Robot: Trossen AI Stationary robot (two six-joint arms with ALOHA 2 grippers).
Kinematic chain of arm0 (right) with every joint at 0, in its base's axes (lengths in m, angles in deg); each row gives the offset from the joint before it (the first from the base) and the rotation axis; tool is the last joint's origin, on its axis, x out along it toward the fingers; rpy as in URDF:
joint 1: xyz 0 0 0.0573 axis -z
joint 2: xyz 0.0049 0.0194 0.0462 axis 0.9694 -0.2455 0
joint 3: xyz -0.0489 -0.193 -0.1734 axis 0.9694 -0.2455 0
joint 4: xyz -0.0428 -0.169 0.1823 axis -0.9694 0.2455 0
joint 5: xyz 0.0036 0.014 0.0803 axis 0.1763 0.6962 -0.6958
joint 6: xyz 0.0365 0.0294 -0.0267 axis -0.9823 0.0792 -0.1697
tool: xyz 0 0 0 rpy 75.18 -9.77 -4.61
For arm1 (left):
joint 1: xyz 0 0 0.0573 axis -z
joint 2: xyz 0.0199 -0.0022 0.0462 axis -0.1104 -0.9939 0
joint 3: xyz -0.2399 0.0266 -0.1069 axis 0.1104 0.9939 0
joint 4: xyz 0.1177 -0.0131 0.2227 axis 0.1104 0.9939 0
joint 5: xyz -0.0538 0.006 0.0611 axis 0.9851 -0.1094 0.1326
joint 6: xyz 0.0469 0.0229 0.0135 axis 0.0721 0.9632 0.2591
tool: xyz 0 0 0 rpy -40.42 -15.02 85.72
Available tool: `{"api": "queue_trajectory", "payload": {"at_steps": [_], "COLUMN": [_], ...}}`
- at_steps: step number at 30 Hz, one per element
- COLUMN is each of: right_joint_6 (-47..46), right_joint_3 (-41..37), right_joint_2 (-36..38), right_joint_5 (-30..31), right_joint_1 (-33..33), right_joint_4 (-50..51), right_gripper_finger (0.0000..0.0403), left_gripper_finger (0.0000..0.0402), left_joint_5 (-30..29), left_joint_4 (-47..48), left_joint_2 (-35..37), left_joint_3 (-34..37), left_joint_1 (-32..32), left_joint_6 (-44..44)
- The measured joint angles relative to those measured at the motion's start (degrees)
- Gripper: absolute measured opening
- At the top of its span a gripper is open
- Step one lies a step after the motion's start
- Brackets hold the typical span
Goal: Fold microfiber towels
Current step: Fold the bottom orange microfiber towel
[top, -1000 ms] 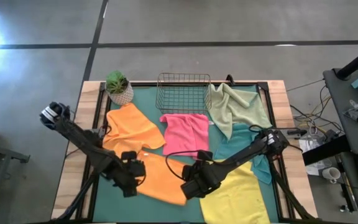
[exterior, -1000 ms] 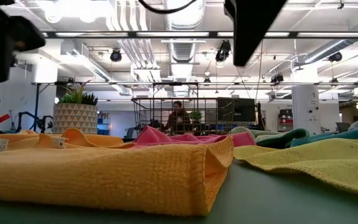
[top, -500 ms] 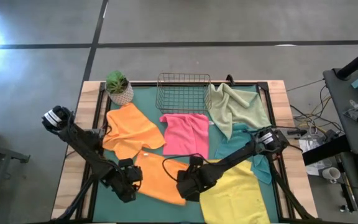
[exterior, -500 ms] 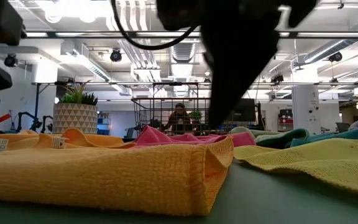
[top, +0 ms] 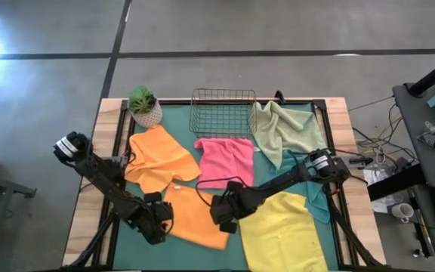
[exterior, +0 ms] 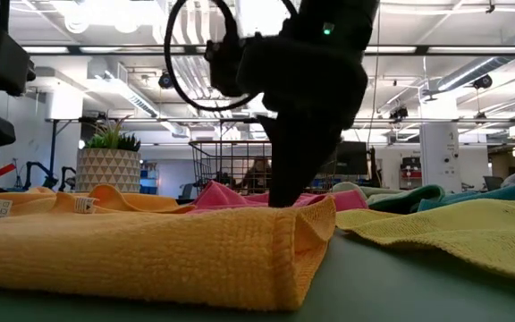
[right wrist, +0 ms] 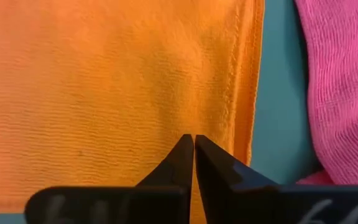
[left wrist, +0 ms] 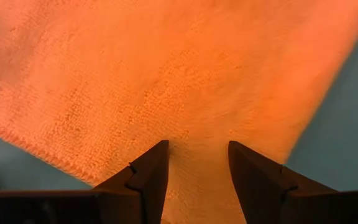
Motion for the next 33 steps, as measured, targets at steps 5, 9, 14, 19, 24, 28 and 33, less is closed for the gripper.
{"api": "queue_trajectory", "payload": {"at_steps": [5, 9, 14, 19, 24, 28, 33], "right_joint_6": [-2.59, -4.81, -7.36, -8.14, -9.19, -8.96, -8.11], "right_joint_3": [-2.35, -3.57, -3.65, -3.66, -3.68, -3.69, -3.65], "right_joint_2": [0.00, 0.04, 0.04, -1.17, -2.57, -2.75, -1.17], "right_joint_5": [-0.37, -1.69, -4.10, -8.21, -11.44, -13.11, -12.06], "right_joint_1": [0.70, 0.70, -0.33, -1.50, -2.24, -2.24, -2.22], "right_joint_4": [-2.84, -4.92, -7.44, -13.51, -21.69, -23.97, -21.85], "right_gripper_finger": [0.0009, 0.0008, 0.0008, 0.0008, 0.0008, 0.0008, 0.0008], "left_gripper_finger": [0.0150, 0.0150, 0.0150, 0.0150, 0.0150, 0.0150, 0.0150], "left_joint_5": [-0.85, -1.23, -6.32, -10.83, -12.33, -11.98, -9.93], "left_joint_4": [-0.45, -0.79, 0.27, 0.75, 0.49, 1.00, 1.24], "left_joint_2": [0.18, 0.31, 0.22, 0.07, 0.09, 0.24, 2.44], "left_joint_3": [1.88, 3.01, 3.41, 3.65, 4.19, 3.87, 2.19], "left_joint_1": [-0.36, -0.49, -0.95, -2.91, -5.76, -7.29, -7.26], "left_joint_6": [-0.02, 0.02, 1.81, 3.03, 6.59, 9.46, 10.21]}}
